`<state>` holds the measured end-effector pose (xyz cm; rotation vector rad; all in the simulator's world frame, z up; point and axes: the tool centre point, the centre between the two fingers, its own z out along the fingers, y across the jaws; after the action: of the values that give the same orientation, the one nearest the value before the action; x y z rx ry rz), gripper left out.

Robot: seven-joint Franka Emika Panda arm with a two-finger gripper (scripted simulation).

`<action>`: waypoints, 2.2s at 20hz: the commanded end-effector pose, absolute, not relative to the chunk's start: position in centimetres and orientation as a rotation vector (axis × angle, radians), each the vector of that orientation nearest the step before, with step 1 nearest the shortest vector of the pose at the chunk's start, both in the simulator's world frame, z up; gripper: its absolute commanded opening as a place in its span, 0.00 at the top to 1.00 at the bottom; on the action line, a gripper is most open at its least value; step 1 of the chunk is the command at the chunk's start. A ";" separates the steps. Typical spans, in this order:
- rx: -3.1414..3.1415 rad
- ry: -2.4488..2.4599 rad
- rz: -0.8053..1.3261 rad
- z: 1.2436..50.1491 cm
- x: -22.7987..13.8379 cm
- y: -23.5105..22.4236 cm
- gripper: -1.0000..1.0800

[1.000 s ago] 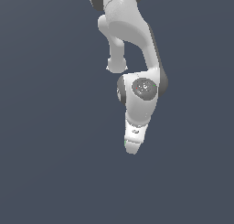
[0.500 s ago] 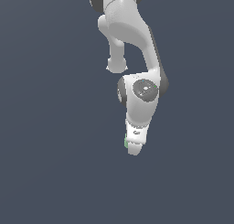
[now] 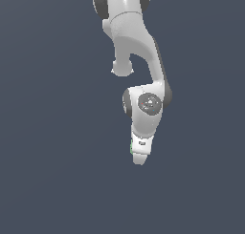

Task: Pick up the object and move it to a goal position.

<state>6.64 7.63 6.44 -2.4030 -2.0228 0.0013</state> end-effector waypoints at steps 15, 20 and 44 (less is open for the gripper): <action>-2.402 -2.024 0.000 5.3 6.8 7.6 1.00; -2.402 -2.024 0.000 5.6 6.9 7.4 1.00; -2.400 -2.024 -0.001 23.2 11.1 -4.7 1.00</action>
<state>10.85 -3.95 22.05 -2.4022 -2.0240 -0.0022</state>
